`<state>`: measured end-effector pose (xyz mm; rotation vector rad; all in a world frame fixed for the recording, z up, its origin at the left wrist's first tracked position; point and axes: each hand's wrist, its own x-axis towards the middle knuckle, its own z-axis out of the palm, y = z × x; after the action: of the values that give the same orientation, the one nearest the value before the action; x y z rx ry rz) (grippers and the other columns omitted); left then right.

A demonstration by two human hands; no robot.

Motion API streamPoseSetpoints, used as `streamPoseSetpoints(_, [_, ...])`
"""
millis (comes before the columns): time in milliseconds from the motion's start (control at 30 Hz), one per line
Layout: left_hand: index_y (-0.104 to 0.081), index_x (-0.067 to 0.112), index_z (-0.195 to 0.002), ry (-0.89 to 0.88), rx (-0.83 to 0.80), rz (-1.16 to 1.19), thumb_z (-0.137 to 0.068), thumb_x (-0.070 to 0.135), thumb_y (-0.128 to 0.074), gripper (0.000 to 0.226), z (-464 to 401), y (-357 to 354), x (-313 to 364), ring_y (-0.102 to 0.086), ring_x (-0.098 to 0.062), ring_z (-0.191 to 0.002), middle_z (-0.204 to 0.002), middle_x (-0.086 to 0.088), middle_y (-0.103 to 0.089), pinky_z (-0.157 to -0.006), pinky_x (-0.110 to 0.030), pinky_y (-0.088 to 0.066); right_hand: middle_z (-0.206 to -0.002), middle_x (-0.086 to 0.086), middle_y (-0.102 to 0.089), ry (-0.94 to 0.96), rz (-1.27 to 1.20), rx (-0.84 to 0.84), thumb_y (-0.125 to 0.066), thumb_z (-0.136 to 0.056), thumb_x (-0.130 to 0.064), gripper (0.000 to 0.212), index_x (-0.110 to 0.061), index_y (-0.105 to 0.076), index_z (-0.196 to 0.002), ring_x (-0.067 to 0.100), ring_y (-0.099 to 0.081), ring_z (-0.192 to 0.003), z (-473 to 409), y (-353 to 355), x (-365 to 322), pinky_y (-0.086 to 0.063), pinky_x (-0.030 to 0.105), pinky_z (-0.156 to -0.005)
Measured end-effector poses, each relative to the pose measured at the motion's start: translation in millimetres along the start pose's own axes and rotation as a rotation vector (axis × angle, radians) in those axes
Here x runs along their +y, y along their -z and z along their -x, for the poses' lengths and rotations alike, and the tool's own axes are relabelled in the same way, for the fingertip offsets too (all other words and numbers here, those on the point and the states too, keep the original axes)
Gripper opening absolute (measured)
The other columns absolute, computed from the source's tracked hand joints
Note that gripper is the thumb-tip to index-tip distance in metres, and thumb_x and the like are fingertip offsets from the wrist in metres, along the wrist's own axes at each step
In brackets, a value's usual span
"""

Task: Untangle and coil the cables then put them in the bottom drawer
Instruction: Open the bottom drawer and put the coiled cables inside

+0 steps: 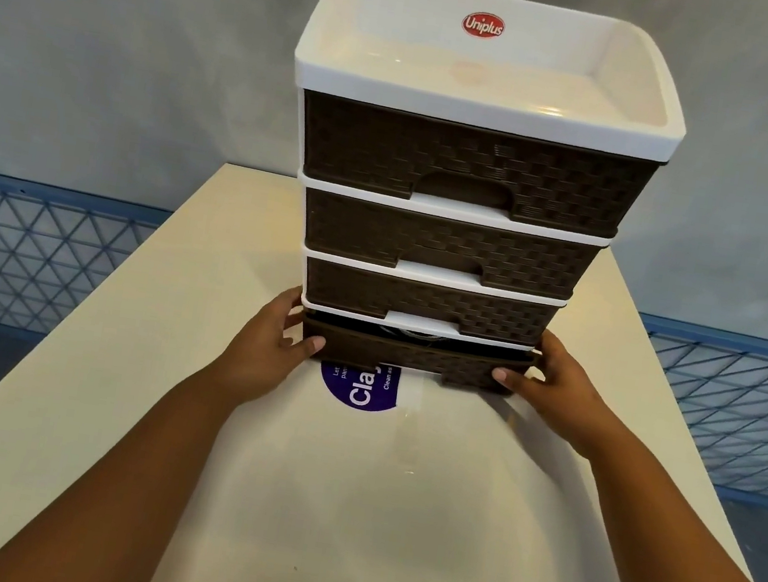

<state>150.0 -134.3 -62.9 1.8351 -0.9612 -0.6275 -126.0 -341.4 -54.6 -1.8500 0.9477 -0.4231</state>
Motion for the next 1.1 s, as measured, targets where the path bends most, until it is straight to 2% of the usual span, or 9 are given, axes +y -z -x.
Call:
streamPoseSetpoints(67, [-0.037,0.022,-0.144,0.009,0.024,0.011,-0.092,0.014,-0.066,0.06,-2,-1,0,-0.044,-0.006,-0.12,-0.133,0.013,-0.046,-0.073,-0.006,-0.043,-0.139,-0.008,-0.05,0.001,-0.004,0.009,-0.072,-0.086,-0.021,0.069,-0.028,-0.036,-0.144,0.016,-0.049,-0.125,-3,1,2,-0.043,0.037,-0.105])
streamPoseSetpoints(200, [-0.039,0.024,-0.141,-0.007,0.037,-0.022,-0.091,0.02,-0.068,0.058,-4,1,-5,-0.049,-0.008,-0.115,-0.132,0.012,-0.048,-0.079,-0.02,-0.048,-0.132,-0.016,-0.049,-0.004,-0.043,-0.001,-0.071,-0.086,-0.021,0.064,-0.035,-0.038,-0.139,0.013,-0.05,-0.12,-4,1,4,-0.044,0.031,-0.097])
streamPoseSetpoints(367, [-0.032,0.033,-0.146,-0.034,-0.08,-0.096,-0.091,0.031,-0.066,0.065,-9,8,-5,-0.048,-0.004,-0.115,-0.135,0.017,-0.043,-0.078,-0.012,-0.043,-0.13,-0.013,-0.056,-0.008,-0.066,-0.004,-0.075,-0.081,-0.021,0.065,-0.029,-0.045,-0.138,0.015,-0.056,-0.117,-6,5,5,-0.046,0.029,-0.094])
streamPoseSetpoints(433, [-0.03,0.031,-0.148,-0.015,-0.082,-0.112,-0.09,0.033,-0.067,0.068,-10,10,-5,-0.048,-0.006,-0.115,-0.136,0.016,-0.044,-0.08,-0.016,-0.044,-0.129,-0.011,-0.056,-0.012,-0.061,-0.009,-0.076,-0.08,-0.022,0.066,-0.027,-0.046,-0.138,0.014,-0.057,-0.114,-7,7,3,-0.046,0.03,-0.094])
streamPoseSetpoints(533, [-0.033,0.027,-0.147,0.001,-0.049,-0.119,-0.088,0.034,-0.069,0.069,-13,12,-7,-0.053,-0.012,-0.116,-0.144,0.007,-0.048,-0.085,-0.025,-0.046,-0.124,-0.012,-0.058,-0.006,-0.062,-0.007,-0.076,-0.081,-0.017,0.063,-0.026,-0.047,-0.136,0.006,-0.06,-0.103,-7,8,0,-0.046,0.023,-0.087])
streamPoseSetpoints(700, [-0.039,0.027,-0.143,-0.014,-0.046,-0.093,-0.086,0.031,-0.071,0.066,-14,13,-8,-0.056,-0.012,-0.112,-0.138,0.006,-0.053,-0.077,-0.017,-0.045,-0.12,-0.015,-0.059,-0.011,-0.068,-0.01,-0.077,-0.081,-0.016,0.061,-0.027,-0.049,-0.135,0.0,-0.061,-0.097,-7,9,0,-0.047,0.015,-0.08])
streamPoseSetpoints(833, [-0.044,0.023,-0.141,0.003,-0.006,-0.09,-0.089,0.03,-0.069,0.058,-15,13,-6,-0.06,-0.017,-0.109,-0.134,0.006,-0.055,-0.081,-0.024,-0.05,-0.122,-0.011,-0.063,-0.016,-0.062,0.05,-0.076,-0.081,-0.02,0.055,-0.023,-0.055,-0.132,0.007,-0.064,-0.099,-10,8,0,-0.048,0.029,-0.092])
streamPoseSetpoints(967, [-0.049,0.014,-0.137,0.05,0.062,-0.081,-0.095,0.027,-0.063,0.046,-19,13,-5,-0.063,-0.018,-0.095,-0.127,0.002,-0.057,-0.069,-0.015,-0.046,-0.119,-0.011,-0.065,-0.039,-0.058,0.067,-0.076,-0.081,-0.024,0.05,-0.025,-0.058,-0.129,0.007,-0.066,-0.099,-13,9,0,-0.049,0.034,-0.095])
streamPoseSetpoints(1100, [-0.052,0.014,-0.135,0.049,0.044,-0.076,-0.093,0.031,-0.064,0.047,-22,15,-12,-0.066,-0.024,-0.099,-0.131,-0.005,-0.062,-0.075,-0.025,-0.048,-0.117,-0.01,-0.067,-0.037,-0.088,0.076,-0.076,-0.082,-0.019,0.047,-0.025,-0.06,-0.125,0.008,-0.066,-0.099,-12,8,1,-0.05,0.034,-0.096])
